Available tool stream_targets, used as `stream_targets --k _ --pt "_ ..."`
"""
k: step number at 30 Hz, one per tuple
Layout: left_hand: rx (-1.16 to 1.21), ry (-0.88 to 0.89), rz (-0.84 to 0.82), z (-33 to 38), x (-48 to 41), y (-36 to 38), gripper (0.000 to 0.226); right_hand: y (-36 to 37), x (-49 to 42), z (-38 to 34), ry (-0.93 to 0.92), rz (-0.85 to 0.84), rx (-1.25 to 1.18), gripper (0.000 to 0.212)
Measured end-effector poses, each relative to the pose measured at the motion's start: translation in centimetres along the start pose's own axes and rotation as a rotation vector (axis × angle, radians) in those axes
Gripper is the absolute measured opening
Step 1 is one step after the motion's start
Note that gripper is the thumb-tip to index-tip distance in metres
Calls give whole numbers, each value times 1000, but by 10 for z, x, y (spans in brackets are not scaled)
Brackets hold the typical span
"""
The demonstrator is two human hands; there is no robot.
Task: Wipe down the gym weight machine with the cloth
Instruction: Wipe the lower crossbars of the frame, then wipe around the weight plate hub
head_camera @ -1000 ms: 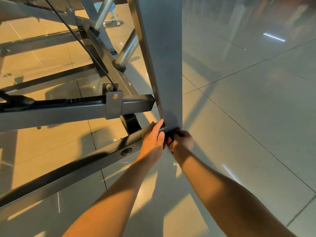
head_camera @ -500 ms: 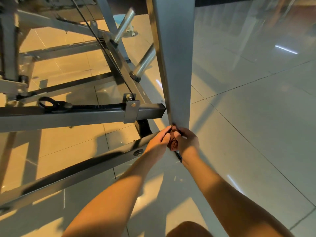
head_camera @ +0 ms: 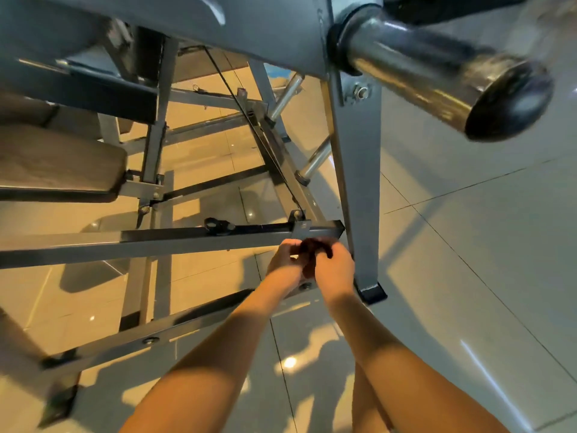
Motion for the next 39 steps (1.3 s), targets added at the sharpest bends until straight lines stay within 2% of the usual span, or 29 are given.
stream_targets --k 2,6,9,11,13,15,18,20,22,24,31,36,39 --pt "63 -19 1 26 12 -6 18 2 15 -18 -19 18 124 25" --pt "116 -32 76 69 31 -27 18 -7 41 -56 -14 16 123 22" --pt "2 -2 93 96 42 -46 11 -10 64 -77 -91 -22 89 24" --pt "-21 37 125 120 54 -57 12 -11 88 -98 -107 -38 53 32" --pt "-3 57 177 148 68 -71 15 -15 110 -127 -81 -51 58 35" --pt "-1 74 192 180 83 -89 10 -19 131 -156 -22 -68 93 27" --pt "-139 90 142 228 92 -113 11 -23 163 -198 35 -110 88 20" --pt "-183 5 162 259 97 -127 19 -26 187 -234 126 -167 -27 17" --pt "-74 -56 224 289 105 -141 17 -30 207 -273 122 -224 -42 10" --pt "64 -45 298 321 118 -156 6 -37 226 -309 88 -253 48 14" --pt "378 -71 350 412 141 -180 21 -48 259 -382 138 -319 -17 19" --pt "261 11 277 442 141 -212 32 -20 278 -414 157 -355 10 20" --pt "133 73 240 446 145 -244 27 9 287 -430 142 -394 -30 26"
Point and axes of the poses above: each hand's wrist, its own x-axis away from the middle knuckle, its own y-axis out of the palm, z = x × y, the point moved 1 cm from there along -x, towards the middle knuckle, and after that the axes turned 14 degrees about y, right-handed, at the moved point
